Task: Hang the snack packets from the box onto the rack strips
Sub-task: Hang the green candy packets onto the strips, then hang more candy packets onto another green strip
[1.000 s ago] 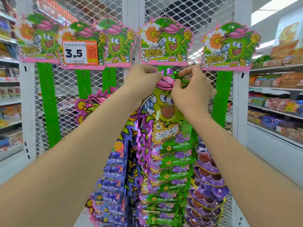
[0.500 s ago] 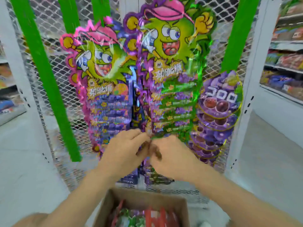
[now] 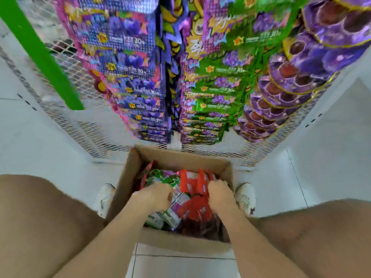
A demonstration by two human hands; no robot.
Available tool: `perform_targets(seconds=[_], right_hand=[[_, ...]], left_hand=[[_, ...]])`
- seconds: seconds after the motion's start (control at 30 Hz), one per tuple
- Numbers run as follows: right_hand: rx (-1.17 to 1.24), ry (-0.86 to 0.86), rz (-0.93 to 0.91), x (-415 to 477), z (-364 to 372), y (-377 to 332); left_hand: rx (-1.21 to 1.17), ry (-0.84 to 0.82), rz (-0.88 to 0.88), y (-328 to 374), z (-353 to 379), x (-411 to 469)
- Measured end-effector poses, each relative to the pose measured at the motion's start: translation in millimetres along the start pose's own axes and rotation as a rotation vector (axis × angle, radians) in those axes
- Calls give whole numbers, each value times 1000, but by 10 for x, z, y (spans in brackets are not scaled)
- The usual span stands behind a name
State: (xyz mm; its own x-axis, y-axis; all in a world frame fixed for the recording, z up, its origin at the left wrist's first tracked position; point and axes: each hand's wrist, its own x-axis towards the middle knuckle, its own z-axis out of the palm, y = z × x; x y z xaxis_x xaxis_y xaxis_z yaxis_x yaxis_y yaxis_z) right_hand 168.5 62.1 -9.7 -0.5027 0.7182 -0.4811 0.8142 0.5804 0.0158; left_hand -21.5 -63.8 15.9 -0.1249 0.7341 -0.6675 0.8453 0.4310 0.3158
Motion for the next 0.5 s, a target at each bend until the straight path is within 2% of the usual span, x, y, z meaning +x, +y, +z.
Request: perform_targets(seconds=[0.13,0.2,0.27,0.4,0.5], right_hand=[[-14,270,187,133,301,-107],[136,174,279,160,323,-126],[265,72,267,181,311,-158],[340,-8,200,226,74,-234],[379,-187,32,290,-385,-278]], left_hand=[[-54,16,-22,-130,18,139],[-71,27,-27,-163,18,185],[-90,21,-31,-147,11,198],[-98,11,-57,-115,-82,146],[-27,70,-74,-82,-263,45]])
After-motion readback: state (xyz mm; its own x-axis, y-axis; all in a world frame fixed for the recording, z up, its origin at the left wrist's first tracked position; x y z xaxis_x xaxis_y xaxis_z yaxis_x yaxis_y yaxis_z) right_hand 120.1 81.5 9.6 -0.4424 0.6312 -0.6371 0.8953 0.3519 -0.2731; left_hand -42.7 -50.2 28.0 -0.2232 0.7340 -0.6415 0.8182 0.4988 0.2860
